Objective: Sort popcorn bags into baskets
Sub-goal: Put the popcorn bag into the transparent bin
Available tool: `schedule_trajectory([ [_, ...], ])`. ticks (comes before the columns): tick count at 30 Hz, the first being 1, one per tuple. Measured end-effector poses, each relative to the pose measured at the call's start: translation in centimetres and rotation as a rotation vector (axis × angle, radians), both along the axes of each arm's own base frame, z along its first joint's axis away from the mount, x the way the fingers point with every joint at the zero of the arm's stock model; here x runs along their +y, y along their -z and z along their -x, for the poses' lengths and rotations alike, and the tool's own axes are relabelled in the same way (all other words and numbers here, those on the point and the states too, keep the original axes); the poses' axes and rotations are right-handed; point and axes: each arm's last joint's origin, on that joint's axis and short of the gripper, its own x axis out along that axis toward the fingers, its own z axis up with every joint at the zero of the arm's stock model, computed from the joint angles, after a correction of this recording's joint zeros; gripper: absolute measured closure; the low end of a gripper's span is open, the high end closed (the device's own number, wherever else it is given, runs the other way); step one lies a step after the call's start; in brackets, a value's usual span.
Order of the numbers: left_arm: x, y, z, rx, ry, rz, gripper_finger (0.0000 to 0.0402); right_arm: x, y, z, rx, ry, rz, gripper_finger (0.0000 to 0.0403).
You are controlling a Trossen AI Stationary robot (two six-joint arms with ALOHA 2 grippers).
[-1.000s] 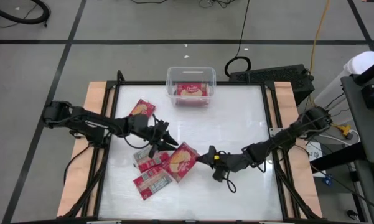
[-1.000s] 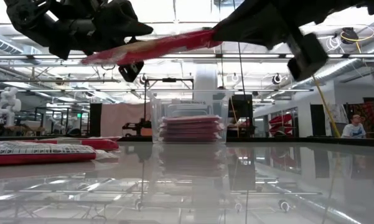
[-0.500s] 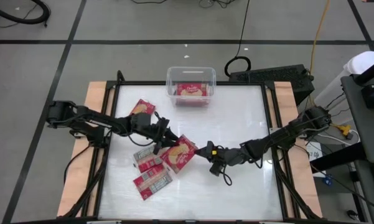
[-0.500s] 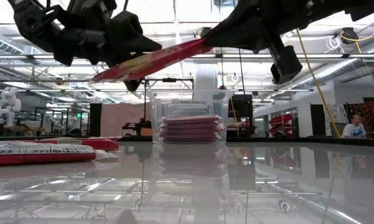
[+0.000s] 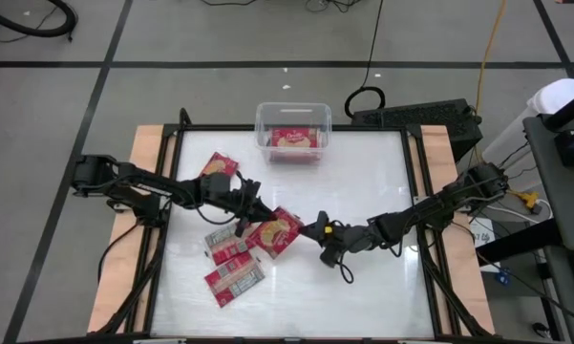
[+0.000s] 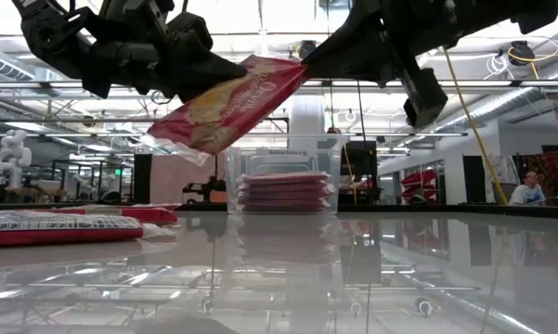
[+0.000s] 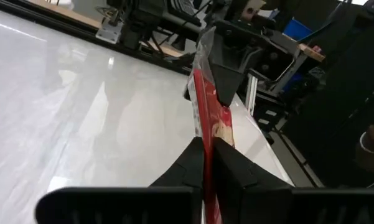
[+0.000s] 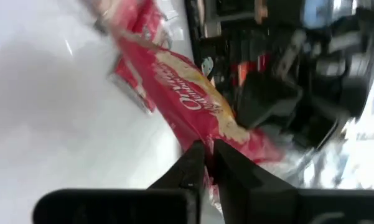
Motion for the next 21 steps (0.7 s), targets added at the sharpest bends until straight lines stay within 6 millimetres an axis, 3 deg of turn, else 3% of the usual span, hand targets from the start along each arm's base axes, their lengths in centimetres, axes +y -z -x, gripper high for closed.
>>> schedule_trajectory([
  [11, 2.0, -3.4, 1.4, -0.172, -0.082, -0.092, 0.0391, 0.1, 1.4, 1.2, -0.155, 0.353, -0.594, 0.0288],
  [16, 2.7, -4.5, 2.2, -0.205, -0.198, -0.166, 0.0399, 0.1, 1.3, 1.3, -0.316, 0.471, -1.067, 0.0246],
  [21, 1.8, -5.4, 2.0, -0.301, -0.291, -0.195, 0.0399, -1.0, 1.6, 1.6, -0.488, 0.526, -1.455, 0.0222],
])
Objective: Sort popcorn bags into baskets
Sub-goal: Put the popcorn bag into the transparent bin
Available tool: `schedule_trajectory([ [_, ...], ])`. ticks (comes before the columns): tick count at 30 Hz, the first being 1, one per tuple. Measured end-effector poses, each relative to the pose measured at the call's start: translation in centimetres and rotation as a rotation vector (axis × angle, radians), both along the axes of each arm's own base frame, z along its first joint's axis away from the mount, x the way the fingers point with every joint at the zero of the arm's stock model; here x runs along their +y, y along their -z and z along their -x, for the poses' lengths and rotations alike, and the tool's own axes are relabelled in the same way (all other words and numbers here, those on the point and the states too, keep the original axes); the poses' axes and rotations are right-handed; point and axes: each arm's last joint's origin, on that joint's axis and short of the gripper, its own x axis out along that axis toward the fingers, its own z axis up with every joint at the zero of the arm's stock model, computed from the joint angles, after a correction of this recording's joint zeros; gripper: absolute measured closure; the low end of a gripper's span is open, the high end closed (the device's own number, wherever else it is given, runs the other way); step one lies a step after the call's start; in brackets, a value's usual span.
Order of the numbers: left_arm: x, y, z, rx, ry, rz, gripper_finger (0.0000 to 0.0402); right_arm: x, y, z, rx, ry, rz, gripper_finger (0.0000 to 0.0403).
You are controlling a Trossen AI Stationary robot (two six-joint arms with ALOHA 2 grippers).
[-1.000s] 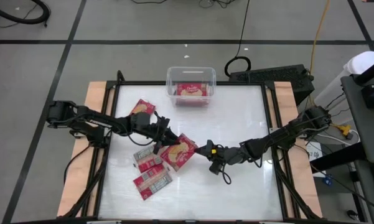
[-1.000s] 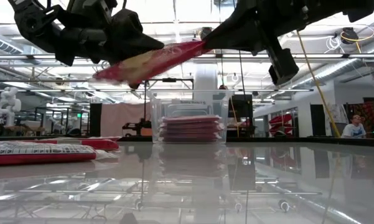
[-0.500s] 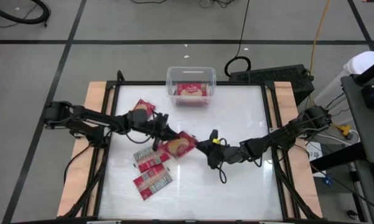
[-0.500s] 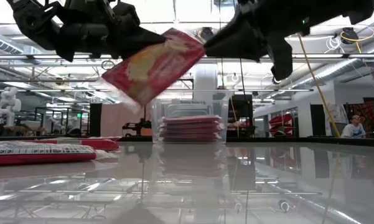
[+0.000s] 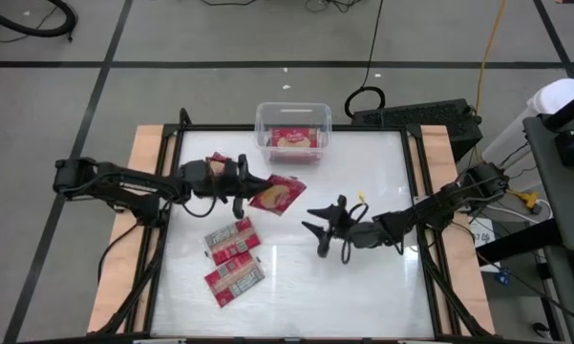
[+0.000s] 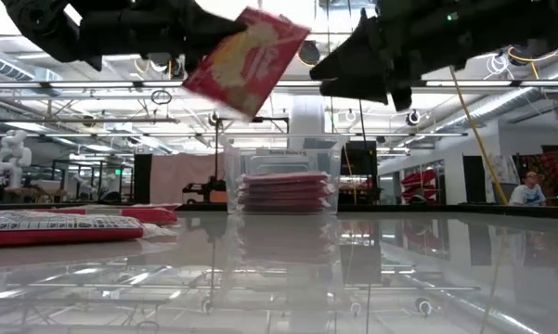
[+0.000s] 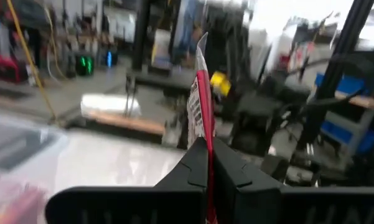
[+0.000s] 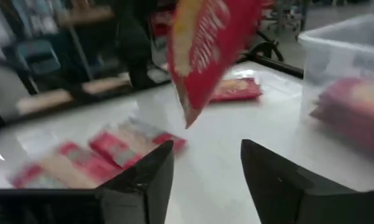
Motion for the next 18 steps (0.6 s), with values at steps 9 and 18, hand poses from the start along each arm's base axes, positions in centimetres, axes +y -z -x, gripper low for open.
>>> schedule_trajectory([
  [9, -3.0, -1.0, -0.7, -0.232, -0.033, -0.046, 0.0399, -0.5, 0.4, 1.6, -0.182, -0.006, -0.07, 0.0193],
  [18, -3.7, 0.7, -2.0, -0.318, -0.043, -0.089, 0.0399, -1.6, -0.3, 1.0, -0.214, -0.075, 0.011, 0.0146],
])
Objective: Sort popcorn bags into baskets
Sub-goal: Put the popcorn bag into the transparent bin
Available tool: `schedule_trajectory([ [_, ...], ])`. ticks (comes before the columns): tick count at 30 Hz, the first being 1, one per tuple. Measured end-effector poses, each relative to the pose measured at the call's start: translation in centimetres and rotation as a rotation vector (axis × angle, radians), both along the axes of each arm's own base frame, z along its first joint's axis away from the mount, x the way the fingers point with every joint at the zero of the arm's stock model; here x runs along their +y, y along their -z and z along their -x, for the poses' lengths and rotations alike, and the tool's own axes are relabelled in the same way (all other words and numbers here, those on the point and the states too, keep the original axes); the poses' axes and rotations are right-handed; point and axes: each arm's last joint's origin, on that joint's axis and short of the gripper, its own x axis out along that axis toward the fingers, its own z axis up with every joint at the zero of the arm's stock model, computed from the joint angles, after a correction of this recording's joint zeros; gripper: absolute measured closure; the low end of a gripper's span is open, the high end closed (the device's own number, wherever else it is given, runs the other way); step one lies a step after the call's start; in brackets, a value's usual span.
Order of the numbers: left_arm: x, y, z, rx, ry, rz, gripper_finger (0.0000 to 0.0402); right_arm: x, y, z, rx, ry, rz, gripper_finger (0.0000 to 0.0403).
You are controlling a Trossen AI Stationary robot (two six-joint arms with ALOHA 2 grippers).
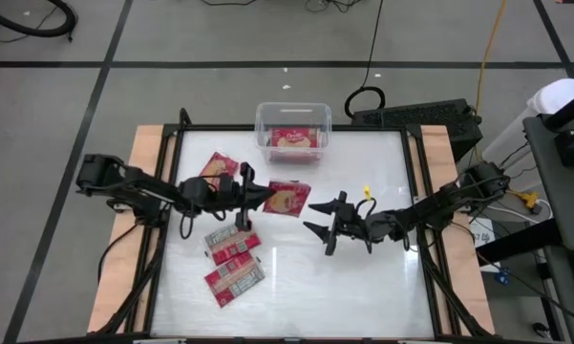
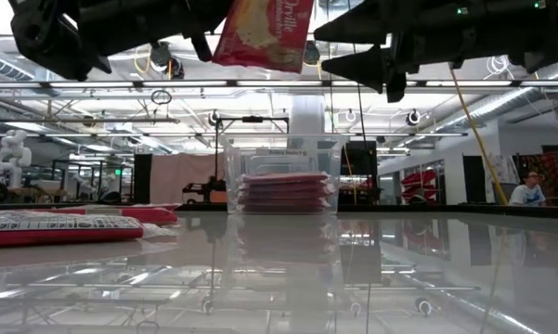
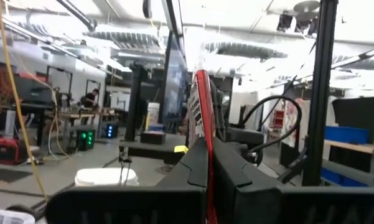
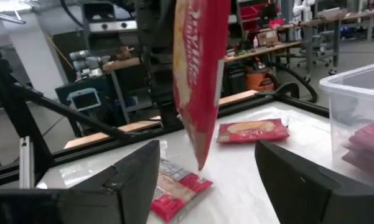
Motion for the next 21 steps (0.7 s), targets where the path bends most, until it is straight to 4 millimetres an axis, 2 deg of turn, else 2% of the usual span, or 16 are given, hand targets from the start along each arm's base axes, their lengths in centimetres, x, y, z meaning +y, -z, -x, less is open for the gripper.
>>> schedule_trajectory([
  [6, 0.3, 0.6, -0.5, -0.039, -0.026, -0.03, 0.0398, -1.5, 0.2, -0.7, 0.008, -0.094, -0.001, 0.0139],
  [12, 1.0, 0.5, -1.7, -0.042, -0.047, -0.044, 0.0397, -3.1, 1.7, -1.7, 0.013, -0.064, 0.052, 0.0161],
  [17, 1.6, 1.0, -2.4, -0.023, -0.059, -0.041, 0.0398, -3.9, 1.9, -2.1, -0.06, -0.034, 0.15, 0.0224],
  [21, 1.6, 1.0, -2.4, -0.011, -0.066, -0.074, 0.0389, -4.3, 2.0, -2.2, -0.045, -0.04, 0.167, 0.0312],
])
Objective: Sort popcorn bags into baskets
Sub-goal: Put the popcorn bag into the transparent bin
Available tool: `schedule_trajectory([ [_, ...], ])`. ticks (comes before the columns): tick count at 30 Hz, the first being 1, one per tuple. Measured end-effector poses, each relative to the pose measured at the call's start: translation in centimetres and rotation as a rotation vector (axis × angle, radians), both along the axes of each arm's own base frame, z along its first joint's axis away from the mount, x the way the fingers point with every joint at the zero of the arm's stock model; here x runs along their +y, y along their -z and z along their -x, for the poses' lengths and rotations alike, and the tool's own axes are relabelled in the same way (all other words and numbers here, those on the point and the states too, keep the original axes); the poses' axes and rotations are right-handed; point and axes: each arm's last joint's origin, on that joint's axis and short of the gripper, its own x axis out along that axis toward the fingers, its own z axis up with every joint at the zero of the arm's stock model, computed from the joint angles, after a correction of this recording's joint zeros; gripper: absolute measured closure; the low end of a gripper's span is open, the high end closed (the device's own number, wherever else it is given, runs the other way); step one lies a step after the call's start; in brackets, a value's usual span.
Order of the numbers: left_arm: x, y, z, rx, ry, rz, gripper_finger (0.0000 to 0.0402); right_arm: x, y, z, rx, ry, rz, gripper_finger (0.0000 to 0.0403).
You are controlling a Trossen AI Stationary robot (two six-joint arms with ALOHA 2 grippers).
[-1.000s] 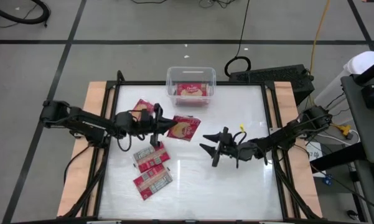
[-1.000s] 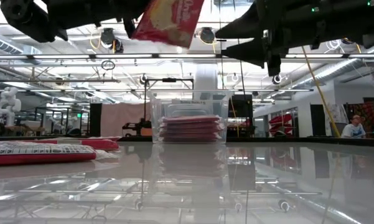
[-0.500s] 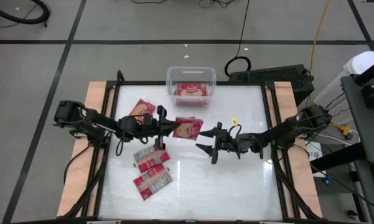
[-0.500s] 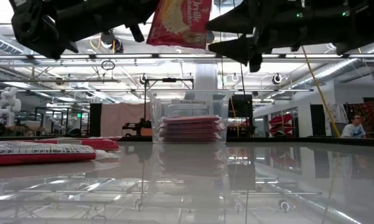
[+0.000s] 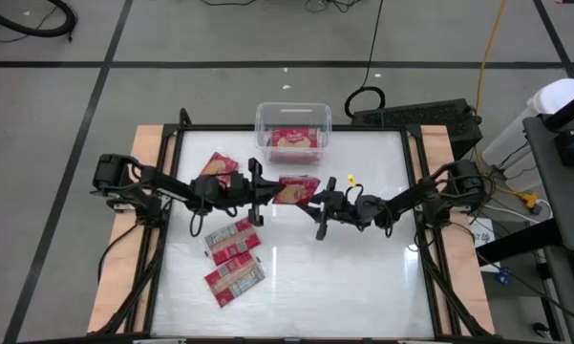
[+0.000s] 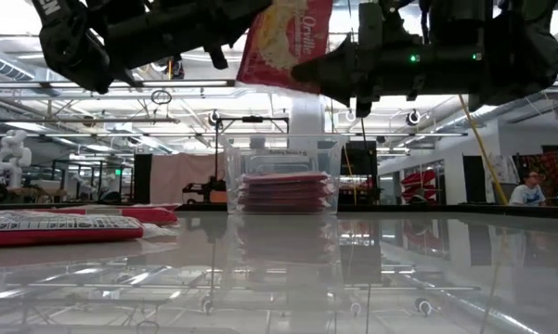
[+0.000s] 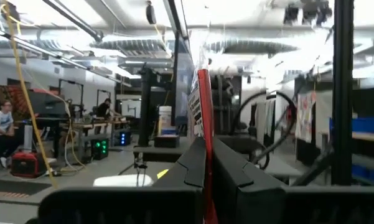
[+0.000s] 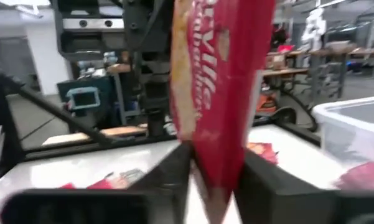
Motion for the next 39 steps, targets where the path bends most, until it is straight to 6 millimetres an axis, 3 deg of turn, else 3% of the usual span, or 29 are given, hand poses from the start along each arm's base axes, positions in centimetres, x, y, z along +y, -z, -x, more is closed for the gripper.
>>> schedule_trajectory([
  [4, 0.1, -0.4, 0.7, 0.02, -0.019, -0.04, 0.0374, 0.0, -0.1, 0.1, 0.046, -0.07, -0.038, 0.039],
  [15, 0.6, -1.9, 4.0, 0.357, -0.013, 0.059, 0.0258, 0.3, -0.2, 3.4, 0.503, -0.177, -0.27, 0.0397],
  [21, 0.5, -1.3, 4.1, 0.436, 0.037, 0.12, 0.0213, 0.4, -1.7, 4.0, 0.697, -0.204, -0.36, 0.0394],
  [32, 0.3, 2.2, 2.0, 0.549, 0.082, 0.077, 0.0115, 0.2, -7.0, 0.2, 0.974, -0.232, -0.227, 0.0393],
  [36, 0.3, 3.2, 1.5, 0.57, 0.091, 0.057, 0.0118, -0.5, -7.8, -1.5, 1.045, -0.23, -0.178, 0.0393],
  [39, 0.4, 4.0, 1.3, 0.604, 0.09, 0.06, 0.015, -0.8, -7.6, -2.4, 1.06, -0.235, -0.151, 0.0393],
])
